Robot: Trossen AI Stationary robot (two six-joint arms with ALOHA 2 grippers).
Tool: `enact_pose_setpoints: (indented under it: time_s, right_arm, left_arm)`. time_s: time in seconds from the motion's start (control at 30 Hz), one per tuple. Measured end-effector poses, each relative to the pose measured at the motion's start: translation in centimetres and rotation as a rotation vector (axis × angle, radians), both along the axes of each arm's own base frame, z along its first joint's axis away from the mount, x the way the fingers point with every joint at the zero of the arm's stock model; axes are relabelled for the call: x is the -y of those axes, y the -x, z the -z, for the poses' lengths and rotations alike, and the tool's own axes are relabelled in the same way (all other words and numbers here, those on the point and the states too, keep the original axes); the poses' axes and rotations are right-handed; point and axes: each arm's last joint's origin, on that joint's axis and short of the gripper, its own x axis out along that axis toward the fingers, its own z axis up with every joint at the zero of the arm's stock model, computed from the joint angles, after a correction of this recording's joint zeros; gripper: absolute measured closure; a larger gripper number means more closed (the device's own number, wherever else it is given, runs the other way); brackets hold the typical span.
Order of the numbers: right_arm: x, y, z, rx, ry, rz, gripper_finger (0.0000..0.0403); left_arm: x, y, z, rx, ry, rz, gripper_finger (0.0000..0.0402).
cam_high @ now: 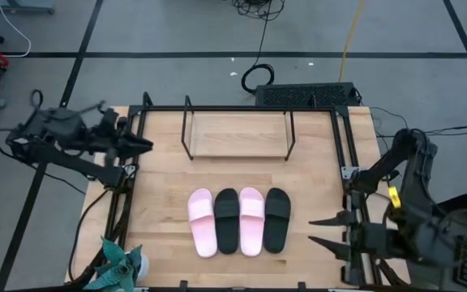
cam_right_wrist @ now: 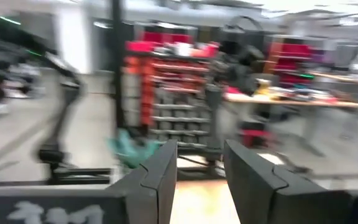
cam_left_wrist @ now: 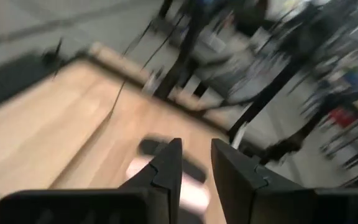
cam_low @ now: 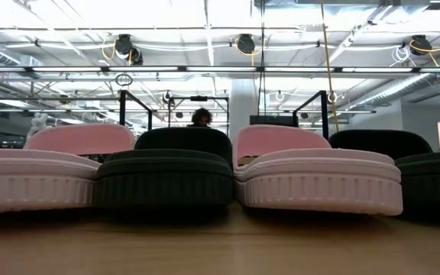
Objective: Pick and place slides into the shelf
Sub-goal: Put the right black slide on the shelf
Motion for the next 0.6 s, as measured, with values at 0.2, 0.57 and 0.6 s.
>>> enact_pose_setpoints:
  time_s: [0.2, 0.57, 0.6]
  right_arm:
    - [-1.7, -0.9, 2.0, -0.032, 0.056, 0.195, 0.0282]
    - [-4.1, -2.3, 5.7, -0.062, 0.141, 0.326, 0.0282]
    - [-4.2, -2.4, 6.2, -0.06, 0.134, 0.328, 0.0282]
  left_arm:
    - [0.9, -2.2, 0.6, -0.174, 0.073, 0.068, 0.0316]
    - [3.5, -3.8, 2.6, -0.393, 0.075, 0.096, 0.0316]
    - [3.6, -3.9, 2.7, -0.399, 0.069, 0.092, 0.0316]
